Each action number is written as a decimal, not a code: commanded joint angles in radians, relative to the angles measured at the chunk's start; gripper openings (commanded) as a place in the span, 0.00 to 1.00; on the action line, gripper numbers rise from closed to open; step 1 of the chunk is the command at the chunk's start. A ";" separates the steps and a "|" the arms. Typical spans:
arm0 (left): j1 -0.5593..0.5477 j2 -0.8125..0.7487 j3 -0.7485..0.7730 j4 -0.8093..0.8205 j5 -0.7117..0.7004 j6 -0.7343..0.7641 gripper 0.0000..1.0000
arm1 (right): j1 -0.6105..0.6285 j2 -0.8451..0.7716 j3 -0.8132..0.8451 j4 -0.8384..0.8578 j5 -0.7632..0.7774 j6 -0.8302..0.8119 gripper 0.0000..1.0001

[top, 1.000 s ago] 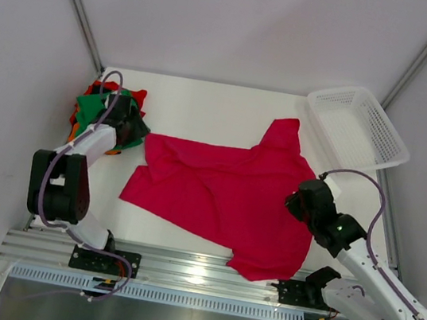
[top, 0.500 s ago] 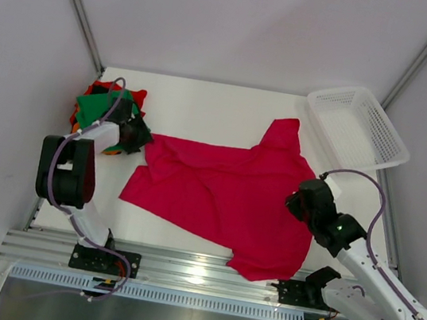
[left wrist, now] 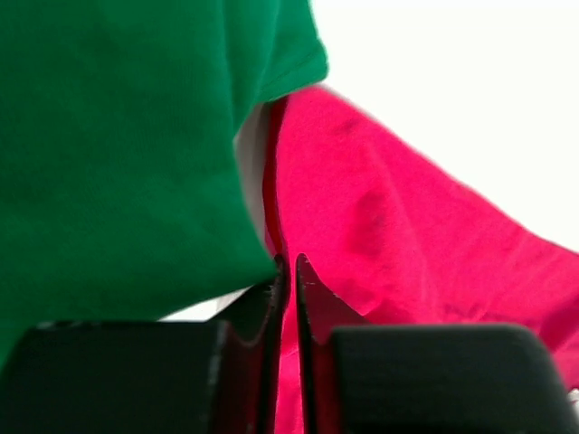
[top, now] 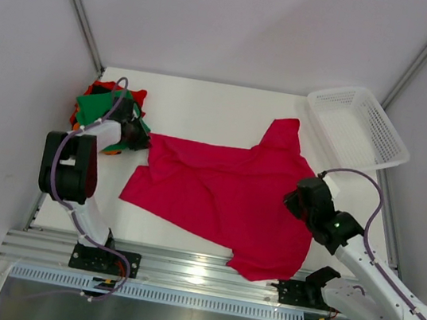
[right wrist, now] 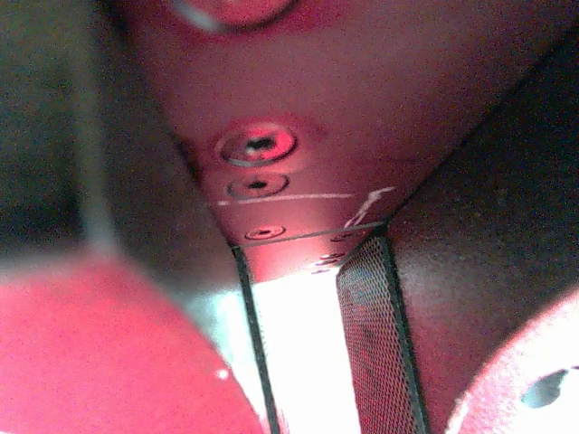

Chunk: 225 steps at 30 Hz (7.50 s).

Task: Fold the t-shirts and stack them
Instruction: Flatten out the tshirt

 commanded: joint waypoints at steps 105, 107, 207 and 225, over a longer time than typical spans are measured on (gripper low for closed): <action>-0.070 0.395 0.752 -0.501 0.016 0.319 0.47 | -0.015 0.011 -0.036 -0.009 -0.004 -0.029 0.28; -0.070 0.401 0.765 -0.514 0.008 0.328 0.48 | -0.015 0.012 -0.036 -0.001 -0.007 -0.029 0.28; -0.227 -0.351 0.748 -0.478 0.077 0.184 0.69 | -0.038 0.468 -0.053 0.508 -0.142 -0.130 0.27; -0.227 -0.656 0.617 -0.381 0.248 0.098 0.99 | -0.064 0.818 0.230 0.281 -0.188 -0.088 0.27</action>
